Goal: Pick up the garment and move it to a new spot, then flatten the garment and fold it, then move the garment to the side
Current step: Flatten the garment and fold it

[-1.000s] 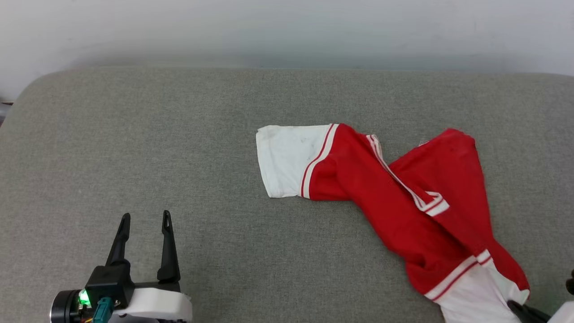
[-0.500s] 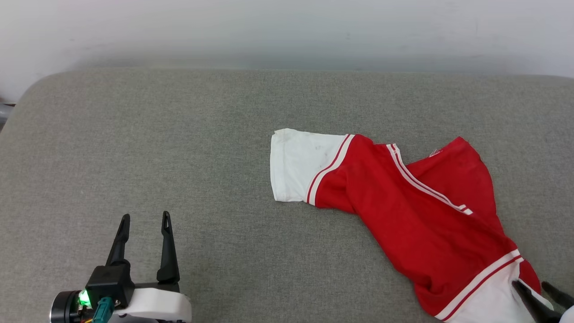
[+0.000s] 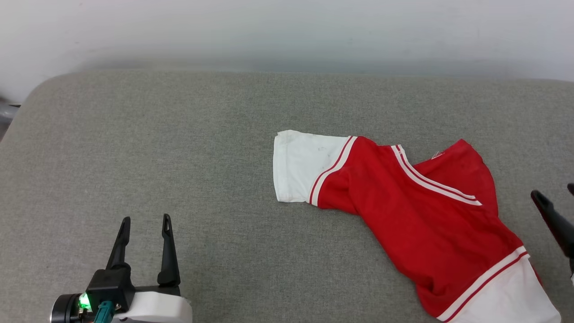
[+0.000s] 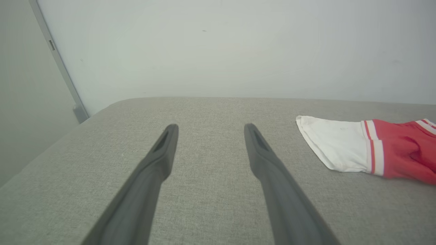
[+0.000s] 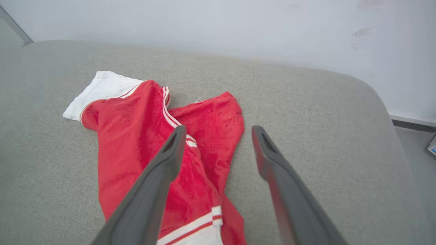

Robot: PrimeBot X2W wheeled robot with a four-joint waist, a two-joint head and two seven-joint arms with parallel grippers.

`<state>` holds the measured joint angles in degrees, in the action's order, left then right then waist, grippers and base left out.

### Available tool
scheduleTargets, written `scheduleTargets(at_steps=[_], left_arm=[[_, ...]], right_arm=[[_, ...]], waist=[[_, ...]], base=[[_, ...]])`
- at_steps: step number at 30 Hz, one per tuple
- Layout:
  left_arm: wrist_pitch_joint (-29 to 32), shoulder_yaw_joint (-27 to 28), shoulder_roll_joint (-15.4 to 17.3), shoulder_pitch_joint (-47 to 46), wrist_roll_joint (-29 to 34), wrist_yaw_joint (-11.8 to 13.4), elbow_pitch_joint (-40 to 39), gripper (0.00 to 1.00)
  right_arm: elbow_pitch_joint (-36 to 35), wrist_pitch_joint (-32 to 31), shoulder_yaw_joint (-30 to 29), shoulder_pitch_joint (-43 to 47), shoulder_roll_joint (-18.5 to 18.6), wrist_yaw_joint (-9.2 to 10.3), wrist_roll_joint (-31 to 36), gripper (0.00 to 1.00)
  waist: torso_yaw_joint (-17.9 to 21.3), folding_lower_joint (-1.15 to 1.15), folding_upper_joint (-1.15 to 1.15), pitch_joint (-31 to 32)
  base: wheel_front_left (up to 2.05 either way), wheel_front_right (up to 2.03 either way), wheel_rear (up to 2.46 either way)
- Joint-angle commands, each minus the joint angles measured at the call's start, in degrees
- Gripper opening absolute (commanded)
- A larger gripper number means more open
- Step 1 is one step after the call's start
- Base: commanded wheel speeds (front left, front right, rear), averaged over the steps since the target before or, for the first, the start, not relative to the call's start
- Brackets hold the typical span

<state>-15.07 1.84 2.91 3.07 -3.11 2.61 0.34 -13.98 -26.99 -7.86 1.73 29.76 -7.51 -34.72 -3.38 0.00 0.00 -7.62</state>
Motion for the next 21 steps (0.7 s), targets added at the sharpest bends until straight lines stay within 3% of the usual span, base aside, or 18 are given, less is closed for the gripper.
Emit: scheduleTargets(at_steps=[1,9,13,16,21], left_arm=[[-0.2,-0.3,0.0,-0.3,0.0,0.3,-0.2,1.00],[-0.1,-1.0,0.0,-2.1,-0.5,0.3,-0.2,1.00],[-0.1,-1.4,0.0,-2.8,-0.8,0.4,-0.3,1.00],[-0.1,-1.7,0.0,-3.8,-1.1,0.3,-0.2,1.00],[-0.1,-2.5,0.0,-5.3,-1.2,-0.1,0.0,1.00]], right_arm=[[-0.3,-1.3,0.8,-2.1,0.9,0.04,0.3,1.00],[4.2,-16.6,10.1,-11.0,8.8,0.05,-1.7,1.00],[7.5,-22.6,14.6,-13.3,11.0,0.04,-3.1,1.00],[10.3,-23.5,16.9,-15.7,11.5,0.05,-2.9,1.00],[16.1,-19.7,18.3,-21.9,10.4,0.04,-1.5,1.00]], waist=[[-0.3,0.00,0.00,-0.4],[-2.1,0.00,0.00,-2.5],[-2.9,0.00,0.00,-4.0],[-3.5,0.00,0.00,-5.5],[-4.8,0.00,0.00,-8.3]], base=[[0.00,0.00,0.00],[0.00,0.00,0.00],[0.00,0.00,0.00],[0.00,0.00,0.00],[0.00,0.00,0.00]])
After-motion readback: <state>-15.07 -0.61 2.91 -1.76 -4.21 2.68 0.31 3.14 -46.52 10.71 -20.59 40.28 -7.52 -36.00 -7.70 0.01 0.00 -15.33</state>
